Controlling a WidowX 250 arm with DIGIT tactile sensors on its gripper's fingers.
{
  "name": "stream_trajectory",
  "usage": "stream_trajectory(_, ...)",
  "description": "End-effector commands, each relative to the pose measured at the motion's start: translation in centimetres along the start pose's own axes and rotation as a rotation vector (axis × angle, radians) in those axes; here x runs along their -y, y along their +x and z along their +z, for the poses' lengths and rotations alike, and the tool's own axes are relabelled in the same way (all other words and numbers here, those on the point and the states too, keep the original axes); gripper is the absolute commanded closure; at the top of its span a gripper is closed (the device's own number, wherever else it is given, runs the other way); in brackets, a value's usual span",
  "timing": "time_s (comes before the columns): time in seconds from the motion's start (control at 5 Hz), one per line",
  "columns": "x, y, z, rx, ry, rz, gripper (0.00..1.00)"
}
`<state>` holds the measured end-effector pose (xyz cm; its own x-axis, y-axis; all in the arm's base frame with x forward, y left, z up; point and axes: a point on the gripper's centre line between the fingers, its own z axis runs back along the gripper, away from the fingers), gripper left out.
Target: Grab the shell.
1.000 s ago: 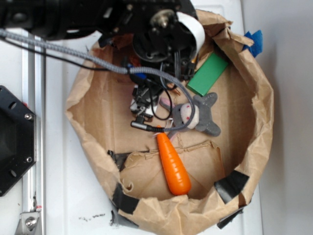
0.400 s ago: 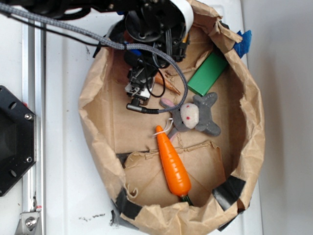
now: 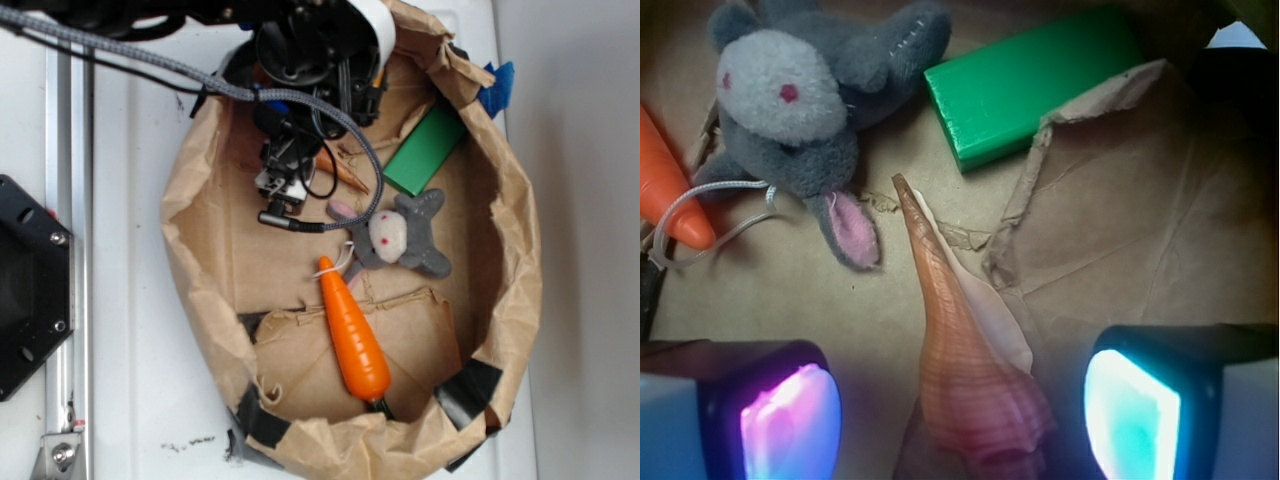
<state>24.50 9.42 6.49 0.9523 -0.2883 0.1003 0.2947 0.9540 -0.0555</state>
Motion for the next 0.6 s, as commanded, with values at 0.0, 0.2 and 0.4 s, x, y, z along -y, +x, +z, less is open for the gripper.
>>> stream_trajectory(0.0,-0.8,0.5,0.1,0.06,0.042,-0.007,0.0)
stream_trajectory(0.2,-0.4,0.7,-1.5,0.054,0.051,-0.018,0.0)
stream_trajectory(0.4,0.0,1.0,-2.7,0.056,0.05,-0.028,0.0)
